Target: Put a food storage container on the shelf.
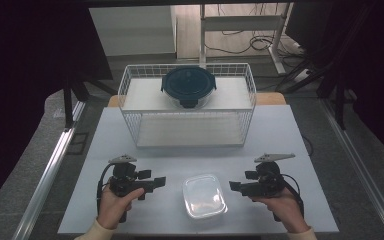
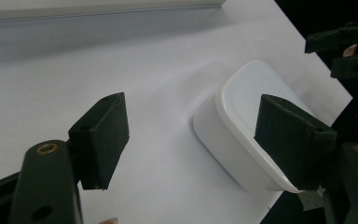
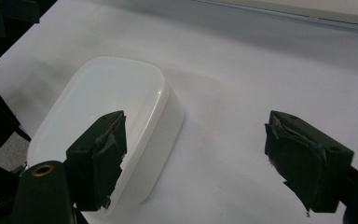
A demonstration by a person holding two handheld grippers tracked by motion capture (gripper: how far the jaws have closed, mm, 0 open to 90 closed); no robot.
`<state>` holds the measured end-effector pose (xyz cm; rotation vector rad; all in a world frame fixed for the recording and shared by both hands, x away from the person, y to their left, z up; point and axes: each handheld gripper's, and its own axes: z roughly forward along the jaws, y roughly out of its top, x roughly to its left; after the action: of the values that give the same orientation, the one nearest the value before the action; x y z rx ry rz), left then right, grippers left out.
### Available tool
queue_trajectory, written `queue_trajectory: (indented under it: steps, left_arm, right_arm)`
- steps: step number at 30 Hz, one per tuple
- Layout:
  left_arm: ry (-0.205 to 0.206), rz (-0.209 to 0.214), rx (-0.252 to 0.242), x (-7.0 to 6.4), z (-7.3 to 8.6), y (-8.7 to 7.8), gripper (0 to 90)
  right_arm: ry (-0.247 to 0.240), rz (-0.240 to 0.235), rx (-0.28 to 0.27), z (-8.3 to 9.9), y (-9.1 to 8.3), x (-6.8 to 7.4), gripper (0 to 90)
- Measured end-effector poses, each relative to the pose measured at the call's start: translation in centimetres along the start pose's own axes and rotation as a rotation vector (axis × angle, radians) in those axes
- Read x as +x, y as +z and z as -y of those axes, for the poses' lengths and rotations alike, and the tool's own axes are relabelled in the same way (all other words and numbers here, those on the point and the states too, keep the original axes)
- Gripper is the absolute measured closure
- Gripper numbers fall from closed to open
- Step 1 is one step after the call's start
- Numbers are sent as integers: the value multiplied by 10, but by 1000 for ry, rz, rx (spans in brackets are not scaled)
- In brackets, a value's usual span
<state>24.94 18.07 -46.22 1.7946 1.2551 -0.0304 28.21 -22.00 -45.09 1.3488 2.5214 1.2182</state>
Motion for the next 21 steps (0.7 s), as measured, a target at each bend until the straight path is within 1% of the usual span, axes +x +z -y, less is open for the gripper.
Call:
queue_trajectory:
  steps: [4,6,7,8,10,11,12,13,14,15,16,17,18,19,20,21]
  left_arm:
    - [-15,11,-5,-1,1,2,253]
    - [-13,10,-3,-1,1,3,252]
    - [-25,11,-4,-1,2,4,250]
    - [-34,14,-4,-1,2,5,249]
    - [-57,44,-5,-4,4,7,246]
    - [-57,44,-5,-4,4,7,246]
    - [-56,47,-5,-5,5,7,246]
    - [-58,54,-6,-6,5,7,246]
    - [-72,78,-5,-7,6,10,246]
    - [-72,78,-5,-7,6,10,248]
    - [-84,103,9,-7,7,14,252]
    - [-84,103,9,-7,7,14,254]
    - [-102,124,20,-7,9,19,258]
    - [-102,124,20,-7,9,19,263]
    - [-110,132,26,-7,10,21,271]
    - [-114,139,33,-8,11,23,271]
  right_arm:
    - [-1,-7,2,0,2,1,216]
    - [-2,-6,3,1,3,2,227]
    - [-3,-5,-3,1,3,3,251]
    - [-2,-12,-2,1,3,3,255]
    - [1,-21,3,0,3,4,265]
    - [1,-21,3,0,3,4,265]
    - [9,-32,3,1,4,5,281]
    - [9,-32,3,1,4,5,281]
    - [12,-46,11,1,5,6,286]
    - [12,-46,11,1,5,6,286]
    - [18,-53,18,1,7,6,297]
    - [18,-53,18,1,7,6,297]
    - [25,-67,27,2,10,7,303]
    - [25,-67,27,2,10,7,303]
    - [35,-89,32,2,12,7,310]
    - [35,-89,32,2,12,7,310]
